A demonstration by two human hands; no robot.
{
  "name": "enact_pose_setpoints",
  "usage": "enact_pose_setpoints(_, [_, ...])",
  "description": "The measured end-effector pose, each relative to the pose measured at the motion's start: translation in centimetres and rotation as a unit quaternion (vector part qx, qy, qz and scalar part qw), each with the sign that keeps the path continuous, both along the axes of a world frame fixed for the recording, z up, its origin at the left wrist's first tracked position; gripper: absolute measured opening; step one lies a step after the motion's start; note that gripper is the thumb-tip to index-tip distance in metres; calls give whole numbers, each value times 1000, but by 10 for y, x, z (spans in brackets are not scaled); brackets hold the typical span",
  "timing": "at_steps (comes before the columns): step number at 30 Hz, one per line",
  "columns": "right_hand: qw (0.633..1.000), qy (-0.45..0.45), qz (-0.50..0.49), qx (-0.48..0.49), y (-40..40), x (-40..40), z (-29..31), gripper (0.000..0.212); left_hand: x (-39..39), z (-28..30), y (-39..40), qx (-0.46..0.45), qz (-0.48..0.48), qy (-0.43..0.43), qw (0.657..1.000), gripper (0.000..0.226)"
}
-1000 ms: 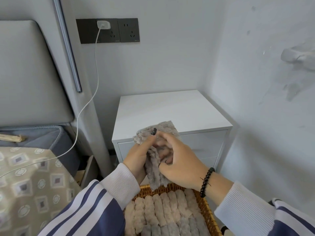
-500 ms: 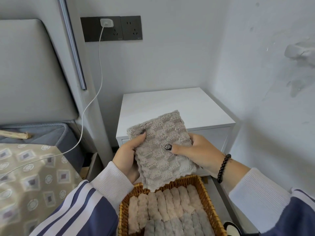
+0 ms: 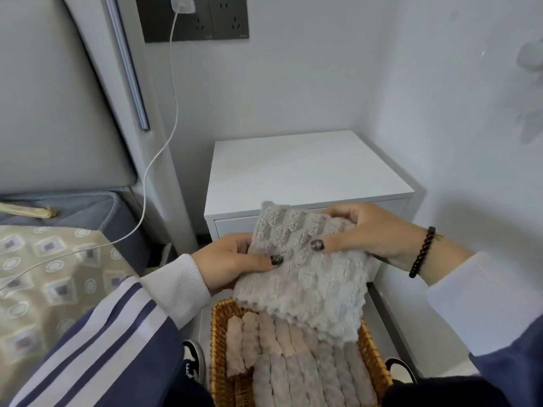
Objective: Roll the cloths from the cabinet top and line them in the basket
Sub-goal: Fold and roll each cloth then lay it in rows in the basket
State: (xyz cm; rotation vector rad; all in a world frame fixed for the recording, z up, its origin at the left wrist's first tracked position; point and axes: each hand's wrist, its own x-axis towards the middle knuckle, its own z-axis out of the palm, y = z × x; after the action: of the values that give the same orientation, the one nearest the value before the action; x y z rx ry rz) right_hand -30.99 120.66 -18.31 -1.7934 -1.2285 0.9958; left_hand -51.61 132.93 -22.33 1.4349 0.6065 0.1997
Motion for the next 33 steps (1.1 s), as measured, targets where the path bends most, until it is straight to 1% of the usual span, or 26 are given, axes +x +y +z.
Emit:
enact_pose_setpoints(1, [994, 104, -29, 21, 0, 3, -2, 62, 1, 2, 1, -20, 21, -28, 999, 28])
enact_pose_setpoints(2, [975, 214, -43, 41, 0, 6, -4, 62, 1, 5, 1, -41, 42, -53, 997, 24])
enact_pose_setpoints(3, [948, 308, -49, 54, 1, 9, -6, 64, 1, 9, 1, -58, 60, -77, 994, 23])
enact_pose_setpoints(4, [920, 384, -49, 61, 2, 9, -9, 67, 2, 13, 0, -68, 74, -99, 990, 21])
enact_pose_setpoints(5, [894, 440, -44, 66, 3, 8, -13, 70, 3, 16, -2, -73, 85, -117, 987, 19])
enact_pose_setpoints(6, [876, 477, -42, 67, 4, 6, -16, 71, 5, 17, -3, -76, 96, -132, 984, 18])
enact_pose_setpoints(7, [869, 488, -41, 66, 3, 3, -18, 68, 6, 18, -4, -76, 103, -142, 982, 17])
enact_pose_setpoints(8, [874, 480, -40, 63, 2, 0, -19, 59, 8, 19, -5, -73, 109, -148, 980, 19])
enact_pose_setpoints(10, [899, 432, -46, 57, -2, -3, -18, 40, 13, 19, -7, -66, 110, -151, 980, 27])
enact_pose_setpoints(13, [940, 336, -50, 42, -7, -3, -17, 42, 17, 16, -8, -60, 114, -130, 983, 27])
enact_pose_setpoints(15, [951, 304, -58, 32, -10, 0, -18, 44, 21, 13, -7, -62, 115, -96, 987, 34])
enact_pose_setpoints(17, [954, 290, -69, 24, -14, 5, -20, 50, 24, 10, -8, -68, 108, -69, 989, 42])
enact_pose_setpoints(20, [941, 329, -77, 18, -19, 13, -16, 52, 28, 7, -6, -80, 83, -71, 991, 32])
enact_pose_setpoints(22, [924, 372, -81, 28, -24, 18, -12, 47, 29, 7, -5, -104, 65, -91, 988, 29])
enact_pose_setpoints(23, [916, 390, -80, 38, -26, 20, -11, 49, 30, 7, -4, -116, 58, -105, 986, 29])
enact_pose_setpoints(24, [912, 401, -75, 49, -28, 23, -9, 55, 31, 7, -3, -124, 51, -118, 984, 31])
enact_pose_setpoints(26, [903, 421, -47, 71, -31, 28, -10, 76, 33, 9, -4, -134, 35, -150, 979, 37])
enact_pose_setpoints(27, [898, 432, -33, 80, -32, 31, -11, 83, 34, 10, -4, -136, 22, -169, 976, 39])
enact_pose_setpoints(28, [892, 443, -23, 88, -33, 33, -12, 84, 36, 10, -5, -136, 7, -186, 973, 42])
enact_pose_setpoints(30, [886, 453, -11, 102, -36, 37, -13, 81, 38, 10, -6, -137, -24, -214, 967, 51])
enact_pose_setpoints(33, [881, 458, 3, 118, -42, 41, -12, 66, 41, 10, -7, -140, -47, -235, 961, 58])
